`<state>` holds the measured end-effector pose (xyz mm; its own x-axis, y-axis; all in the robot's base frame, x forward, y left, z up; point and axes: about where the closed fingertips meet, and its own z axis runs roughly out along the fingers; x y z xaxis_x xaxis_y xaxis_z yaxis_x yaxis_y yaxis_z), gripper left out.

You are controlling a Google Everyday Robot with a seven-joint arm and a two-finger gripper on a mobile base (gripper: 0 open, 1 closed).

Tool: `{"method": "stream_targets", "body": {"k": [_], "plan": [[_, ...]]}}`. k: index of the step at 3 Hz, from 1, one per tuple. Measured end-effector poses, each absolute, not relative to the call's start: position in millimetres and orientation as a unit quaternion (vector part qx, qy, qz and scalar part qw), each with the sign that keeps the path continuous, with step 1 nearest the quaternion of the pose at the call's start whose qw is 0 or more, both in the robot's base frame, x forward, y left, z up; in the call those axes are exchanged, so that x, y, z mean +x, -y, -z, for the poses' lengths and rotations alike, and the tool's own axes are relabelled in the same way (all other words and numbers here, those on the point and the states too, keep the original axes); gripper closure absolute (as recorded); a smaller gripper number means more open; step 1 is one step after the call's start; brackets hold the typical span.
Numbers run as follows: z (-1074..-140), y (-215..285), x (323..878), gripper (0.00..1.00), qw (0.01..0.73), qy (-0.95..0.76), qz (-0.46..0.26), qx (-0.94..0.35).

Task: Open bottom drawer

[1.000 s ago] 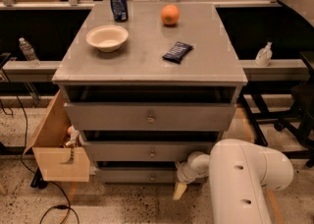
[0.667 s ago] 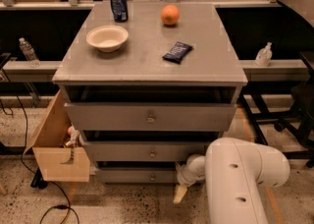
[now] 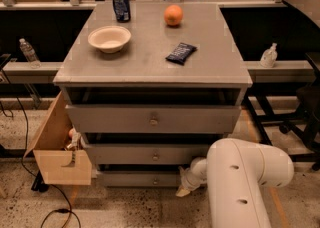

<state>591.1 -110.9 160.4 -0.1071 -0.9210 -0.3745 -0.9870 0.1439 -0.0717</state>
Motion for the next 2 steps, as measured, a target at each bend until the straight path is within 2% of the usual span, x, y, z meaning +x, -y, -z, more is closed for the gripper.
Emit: {"method": "stream_targets", "body": {"k": [2], "plan": [[-169.6,111.2,591.2,0.94,0.168,-0.738,-0.098,-0.647]]}}
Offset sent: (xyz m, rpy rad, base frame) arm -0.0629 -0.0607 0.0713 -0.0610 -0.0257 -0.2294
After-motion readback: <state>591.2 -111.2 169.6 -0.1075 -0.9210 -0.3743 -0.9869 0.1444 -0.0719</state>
